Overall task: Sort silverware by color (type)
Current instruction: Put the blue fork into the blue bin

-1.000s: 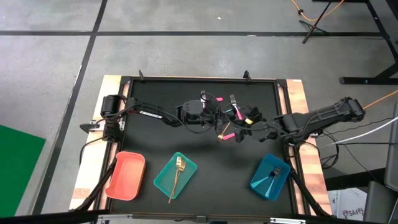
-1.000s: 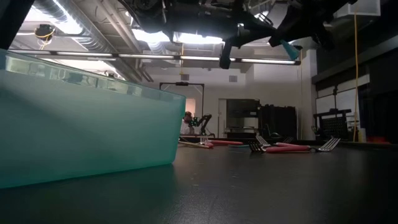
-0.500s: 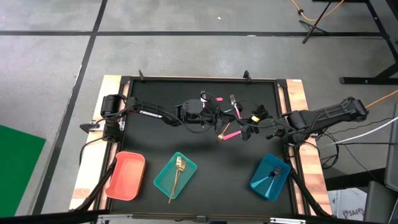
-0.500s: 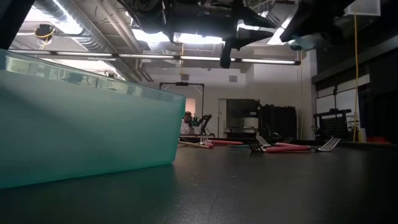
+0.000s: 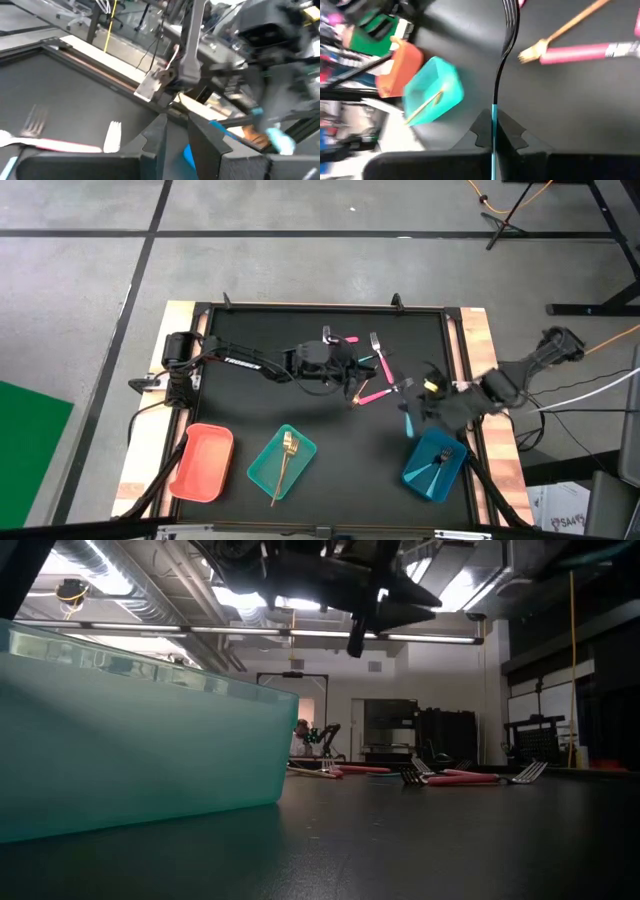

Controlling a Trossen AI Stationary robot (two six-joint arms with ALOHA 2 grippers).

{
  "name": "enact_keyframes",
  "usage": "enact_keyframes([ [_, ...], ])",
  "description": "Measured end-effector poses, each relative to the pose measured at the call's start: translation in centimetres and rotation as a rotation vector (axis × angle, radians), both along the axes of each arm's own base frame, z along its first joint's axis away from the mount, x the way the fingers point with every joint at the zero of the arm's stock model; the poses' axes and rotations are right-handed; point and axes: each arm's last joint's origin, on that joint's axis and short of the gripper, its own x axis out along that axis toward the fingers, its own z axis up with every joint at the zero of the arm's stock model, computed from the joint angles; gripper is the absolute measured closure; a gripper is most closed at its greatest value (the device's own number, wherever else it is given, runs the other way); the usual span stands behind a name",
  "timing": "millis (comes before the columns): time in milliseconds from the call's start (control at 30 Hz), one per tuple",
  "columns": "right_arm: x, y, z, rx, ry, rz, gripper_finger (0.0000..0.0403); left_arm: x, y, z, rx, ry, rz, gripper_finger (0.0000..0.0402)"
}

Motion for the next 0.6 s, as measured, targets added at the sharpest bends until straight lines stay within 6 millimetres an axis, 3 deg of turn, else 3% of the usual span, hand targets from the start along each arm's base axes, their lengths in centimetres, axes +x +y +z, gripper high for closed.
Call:
enact_keyframes([
  [300, -2.8, 5.8, -2.2, 0.213, 0.04, -0.112, 0.0403, 0.0, 0.2, -0.2, 0.018, 0.024, 0.004, 0.0329],
  [600, -4.0, 10.2, -4.8, 0.251, 0.203, 0.01, 0.0403, 0.0, 0.2, -0.2, 0.019, 0.025, 0.028, 0.0329],
])
